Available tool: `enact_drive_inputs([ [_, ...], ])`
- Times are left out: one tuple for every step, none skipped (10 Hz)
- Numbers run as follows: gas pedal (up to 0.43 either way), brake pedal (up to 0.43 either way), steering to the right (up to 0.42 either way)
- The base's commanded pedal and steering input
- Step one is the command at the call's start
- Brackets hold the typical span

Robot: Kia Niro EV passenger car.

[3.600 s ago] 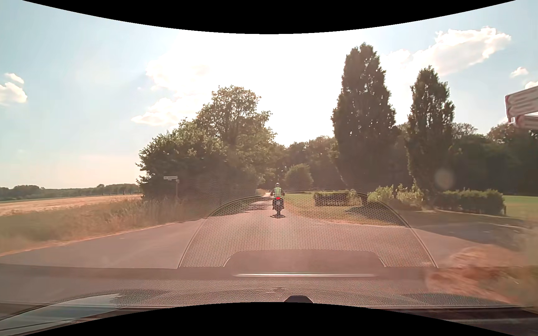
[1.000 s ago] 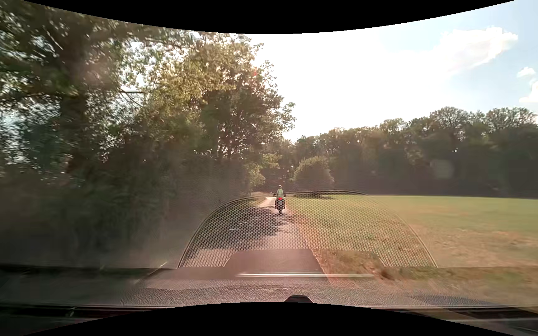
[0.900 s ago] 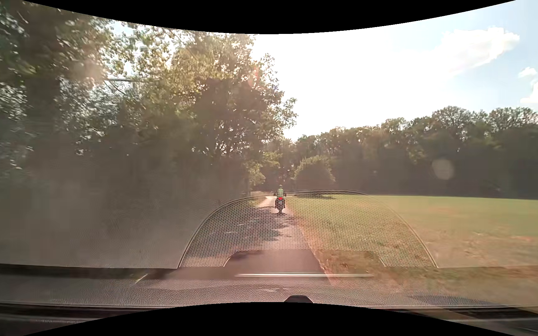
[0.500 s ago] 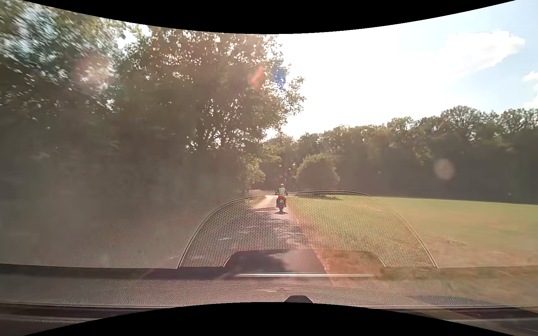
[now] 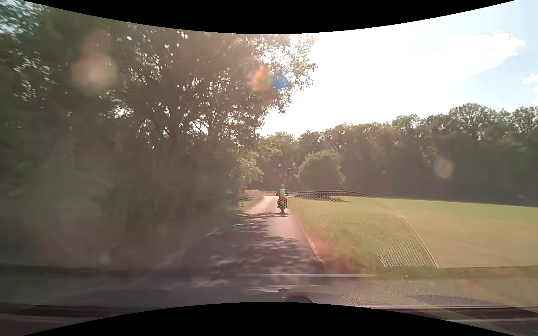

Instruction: Follow the waypoints while adhering to traffic rules and regulations

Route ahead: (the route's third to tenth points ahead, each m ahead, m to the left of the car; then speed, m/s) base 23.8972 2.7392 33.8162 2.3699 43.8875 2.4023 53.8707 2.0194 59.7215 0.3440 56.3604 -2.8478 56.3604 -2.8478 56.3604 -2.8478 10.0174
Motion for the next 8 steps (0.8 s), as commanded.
enact_drive_inputs([
  [0.118, 0.0, 0.003],
  [0.087, 0.0, 0.002],
  [0.087, 0.0, 0.002],
  [0.087, 0.0, 0.002],
  [0.098, 0.0, 0.0],
  [0.098, 0.0, -0.004],
  [0.098, 0.0, -0.004],
  [0.157, 0.0, -0.004],
])
